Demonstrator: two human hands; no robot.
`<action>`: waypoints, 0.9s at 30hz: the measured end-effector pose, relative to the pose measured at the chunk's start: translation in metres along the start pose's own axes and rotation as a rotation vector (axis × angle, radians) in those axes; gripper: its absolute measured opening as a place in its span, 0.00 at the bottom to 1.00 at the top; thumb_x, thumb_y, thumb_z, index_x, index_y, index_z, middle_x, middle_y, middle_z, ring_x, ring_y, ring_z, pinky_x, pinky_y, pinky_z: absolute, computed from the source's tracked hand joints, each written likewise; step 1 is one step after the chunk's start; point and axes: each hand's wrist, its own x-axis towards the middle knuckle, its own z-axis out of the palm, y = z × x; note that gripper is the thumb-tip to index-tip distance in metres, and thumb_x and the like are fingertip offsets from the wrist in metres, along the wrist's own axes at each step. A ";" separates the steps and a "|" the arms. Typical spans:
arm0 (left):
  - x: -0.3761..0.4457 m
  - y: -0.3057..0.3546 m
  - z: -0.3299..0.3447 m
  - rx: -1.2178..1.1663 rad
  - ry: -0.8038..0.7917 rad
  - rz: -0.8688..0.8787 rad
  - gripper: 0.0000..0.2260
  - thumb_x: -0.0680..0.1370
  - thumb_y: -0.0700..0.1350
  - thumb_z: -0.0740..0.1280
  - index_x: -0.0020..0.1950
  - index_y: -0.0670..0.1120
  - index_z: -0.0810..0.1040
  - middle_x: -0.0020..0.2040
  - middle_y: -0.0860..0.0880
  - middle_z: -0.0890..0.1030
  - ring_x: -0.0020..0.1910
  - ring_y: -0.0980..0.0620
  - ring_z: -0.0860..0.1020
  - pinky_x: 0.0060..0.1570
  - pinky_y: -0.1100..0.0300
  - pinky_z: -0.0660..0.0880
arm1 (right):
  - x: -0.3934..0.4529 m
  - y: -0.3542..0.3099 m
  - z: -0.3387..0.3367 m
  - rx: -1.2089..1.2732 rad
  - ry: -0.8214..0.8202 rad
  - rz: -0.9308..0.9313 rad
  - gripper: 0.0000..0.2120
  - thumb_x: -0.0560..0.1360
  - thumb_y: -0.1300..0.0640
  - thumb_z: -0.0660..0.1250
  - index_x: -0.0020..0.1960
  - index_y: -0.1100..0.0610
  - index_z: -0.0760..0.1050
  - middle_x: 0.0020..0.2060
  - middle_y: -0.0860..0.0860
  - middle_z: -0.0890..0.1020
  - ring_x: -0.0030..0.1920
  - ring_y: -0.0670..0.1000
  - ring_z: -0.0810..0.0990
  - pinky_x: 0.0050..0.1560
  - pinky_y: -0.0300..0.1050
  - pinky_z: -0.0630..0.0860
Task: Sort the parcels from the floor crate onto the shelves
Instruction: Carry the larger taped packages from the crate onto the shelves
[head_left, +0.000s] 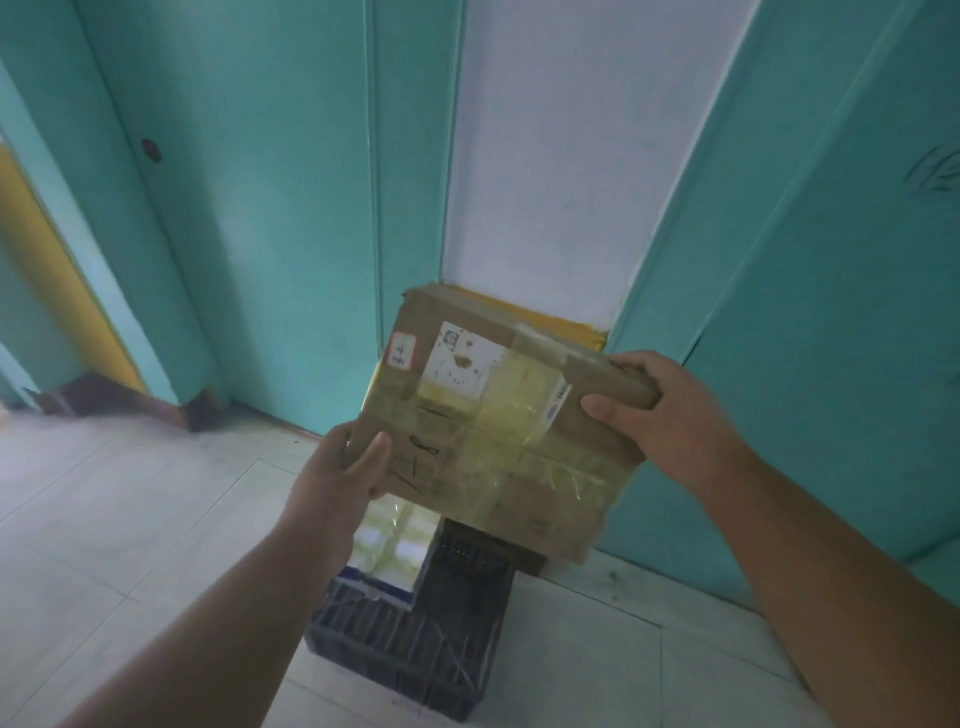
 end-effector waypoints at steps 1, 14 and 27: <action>-0.001 0.002 0.000 -0.041 0.013 0.010 0.21 0.72 0.55 0.72 0.62 0.48 0.77 0.54 0.44 0.84 0.56 0.42 0.82 0.61 0.41 0.76 | 0.001 -0.001 0.000 -0.008 0.009 -0.002 0.25 0.65 0.39 0.78 0.60 0.42 0.77 0.50 0.42 0.82 0.44 0.42 0.82 0.35 0.35 0.74; 0.023 0.046 0.023 -0.014 -0.235 0.101 0.32 0.78 0.32 0.68 0.72 0.63 0.69 0.63 0.47 0.80 0.59 0.43 0.81 0.55 0.44 0.79 | -0.052 0.048 0.054 0.530 0.032 0.313 0.18 0.71 0.41 0.74 0.57 0.43 0.75 0.55 0.56 0.83 0.51 0.57 0.85 0.52 0.63 0.82; -0.036 0.013 0.165 0.202 -0.534 0.078 0.25 0.77 0.43 0.72 0.71 0.57 0.70 0.64 0.53 0.80 0.61 0.55 0.79 0.58 0.53 0.77 | -0.123 0.093 -0.071 0.268 0.275 0.453 0.23 0.70 0.34 0.70 0.52 0.50 0.70 0.48 0.50 0.80 0.48 0.51 0.80 0.53 0.58 0.80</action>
